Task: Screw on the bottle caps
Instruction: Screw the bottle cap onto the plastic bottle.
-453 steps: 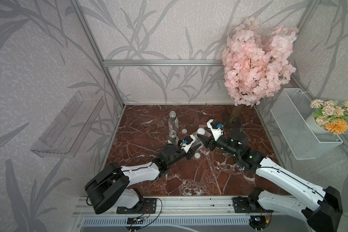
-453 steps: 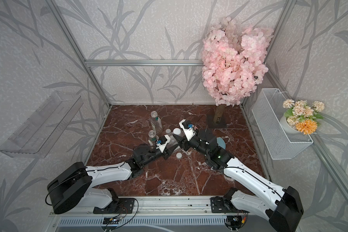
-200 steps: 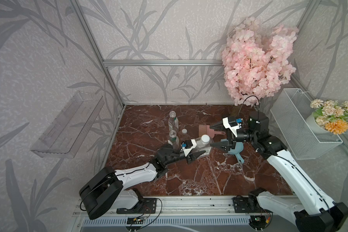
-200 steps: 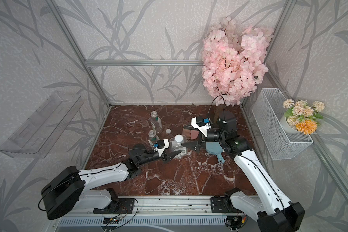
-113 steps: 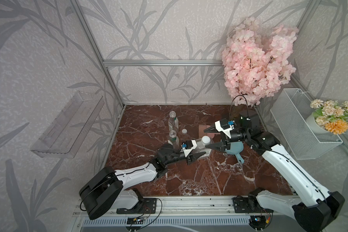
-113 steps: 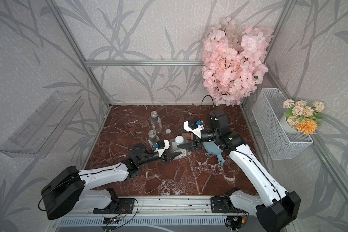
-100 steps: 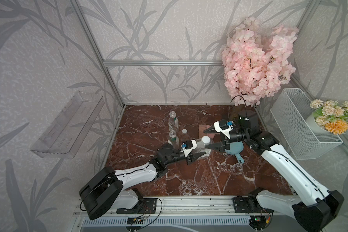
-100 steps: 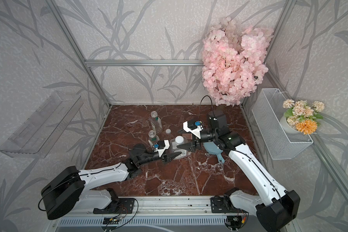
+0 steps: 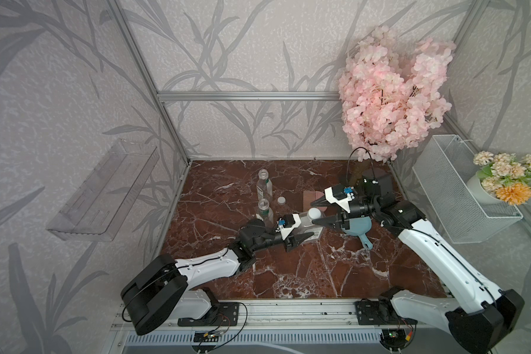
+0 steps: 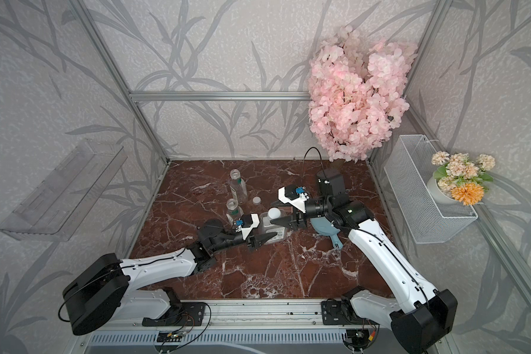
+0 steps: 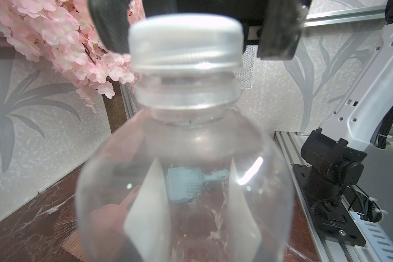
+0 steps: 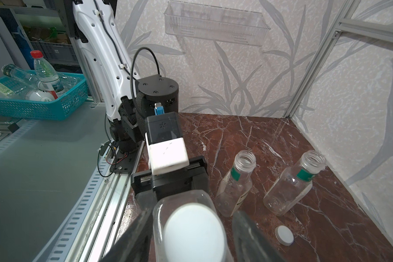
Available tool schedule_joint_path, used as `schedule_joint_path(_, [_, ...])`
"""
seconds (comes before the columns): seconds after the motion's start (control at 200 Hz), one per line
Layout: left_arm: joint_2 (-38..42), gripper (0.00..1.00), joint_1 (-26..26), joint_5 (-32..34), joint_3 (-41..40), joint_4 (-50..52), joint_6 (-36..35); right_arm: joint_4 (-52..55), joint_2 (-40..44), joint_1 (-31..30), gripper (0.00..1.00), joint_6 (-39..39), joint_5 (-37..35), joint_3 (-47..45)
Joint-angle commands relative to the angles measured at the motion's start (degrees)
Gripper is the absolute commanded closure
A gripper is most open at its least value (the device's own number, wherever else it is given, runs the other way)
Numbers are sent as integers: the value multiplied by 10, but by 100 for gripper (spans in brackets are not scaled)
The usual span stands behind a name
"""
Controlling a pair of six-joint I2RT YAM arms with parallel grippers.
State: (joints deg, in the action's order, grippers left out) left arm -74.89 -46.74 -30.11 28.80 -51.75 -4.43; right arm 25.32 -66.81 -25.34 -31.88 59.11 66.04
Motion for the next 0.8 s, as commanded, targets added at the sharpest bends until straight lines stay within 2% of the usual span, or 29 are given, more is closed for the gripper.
schedule_joint_path(0.0, [9,78,2,-2,21,-11,-1,7,2,-4,43,-10,-4,7])
schedule_joint_path(0.29, [12,79,2,8,20,-22,0,-4,11,-4,54,-1,-19,-12])
schedule_joint_path(0.465, [21,79,1,37,19,-43,-4,-43,24,-3,61,39,-42,-42])
schedule_joint_path(0.57, [28,79,2,60,22,-55,-10,-83,36,-6,64,84,-77,-69])
schedule_joint_path(0.8, [31,80,1,101,44,-73,-26,-130,54,-34,65,140,-175,-126])
